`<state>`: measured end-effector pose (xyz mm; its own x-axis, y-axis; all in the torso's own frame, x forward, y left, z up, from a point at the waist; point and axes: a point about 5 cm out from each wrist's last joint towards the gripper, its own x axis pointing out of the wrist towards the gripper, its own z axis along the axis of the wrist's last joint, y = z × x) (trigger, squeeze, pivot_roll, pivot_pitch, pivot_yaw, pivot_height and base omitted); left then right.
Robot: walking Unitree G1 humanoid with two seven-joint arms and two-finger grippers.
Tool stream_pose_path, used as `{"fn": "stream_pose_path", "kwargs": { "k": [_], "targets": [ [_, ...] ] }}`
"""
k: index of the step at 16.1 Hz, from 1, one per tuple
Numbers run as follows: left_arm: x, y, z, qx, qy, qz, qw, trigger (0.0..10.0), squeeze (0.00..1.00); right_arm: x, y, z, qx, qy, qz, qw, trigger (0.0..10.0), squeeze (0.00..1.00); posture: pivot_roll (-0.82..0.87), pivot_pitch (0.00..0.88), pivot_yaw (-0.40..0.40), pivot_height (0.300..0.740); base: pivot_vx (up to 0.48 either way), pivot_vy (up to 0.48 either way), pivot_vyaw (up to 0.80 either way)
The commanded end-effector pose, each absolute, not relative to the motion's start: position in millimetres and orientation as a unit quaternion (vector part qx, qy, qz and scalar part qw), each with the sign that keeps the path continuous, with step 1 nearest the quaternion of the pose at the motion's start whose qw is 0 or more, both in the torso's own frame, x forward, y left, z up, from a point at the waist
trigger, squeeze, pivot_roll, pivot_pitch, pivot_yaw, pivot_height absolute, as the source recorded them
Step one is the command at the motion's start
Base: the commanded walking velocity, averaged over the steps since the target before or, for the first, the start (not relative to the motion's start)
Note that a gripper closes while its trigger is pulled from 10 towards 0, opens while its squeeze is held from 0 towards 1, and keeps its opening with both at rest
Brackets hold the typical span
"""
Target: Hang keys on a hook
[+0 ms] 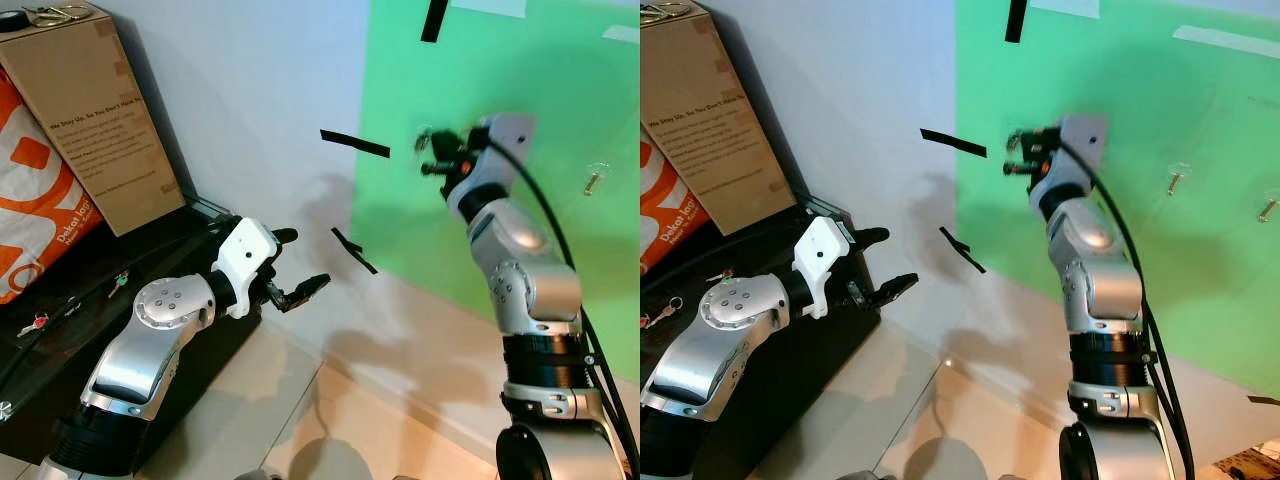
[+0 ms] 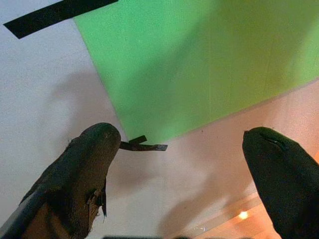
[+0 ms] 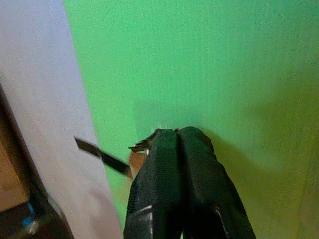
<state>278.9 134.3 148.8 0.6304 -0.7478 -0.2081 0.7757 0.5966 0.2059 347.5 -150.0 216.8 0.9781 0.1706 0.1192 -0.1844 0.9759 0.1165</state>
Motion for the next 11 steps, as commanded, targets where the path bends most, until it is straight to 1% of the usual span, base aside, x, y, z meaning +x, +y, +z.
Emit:
{"fn": "stream_pose_path", "kwargs": {
  "k": [1,5,11],
  "targets": [
    [278,133,152,0.142,0.047,-0.429,0.891,10.0,0.0,348,-149,226,0.069,-0.072,0.097,0.99,10.0,0.0,-0.08,0.0,0.05,0.74,0.0,0.0,0.0],
    [277,134,152,0.143,0.049,-0.43,0.89,10.0,0.0,347,-141,223,0.066,-0.066,0.119,0.988,10.0,0.0,-0.08,0.0,0.052,0.74,0.0,0.0,0.0],
    [277,133,152,0.143,0.05,-0.434,0.888,10.0,0.0,343,-144,208,0.047,-0.025,0.121,0.991,10.0,0.0,-0.08,0.0,0.057,0.74,0.0,0.0,0.0]
  ]
}}
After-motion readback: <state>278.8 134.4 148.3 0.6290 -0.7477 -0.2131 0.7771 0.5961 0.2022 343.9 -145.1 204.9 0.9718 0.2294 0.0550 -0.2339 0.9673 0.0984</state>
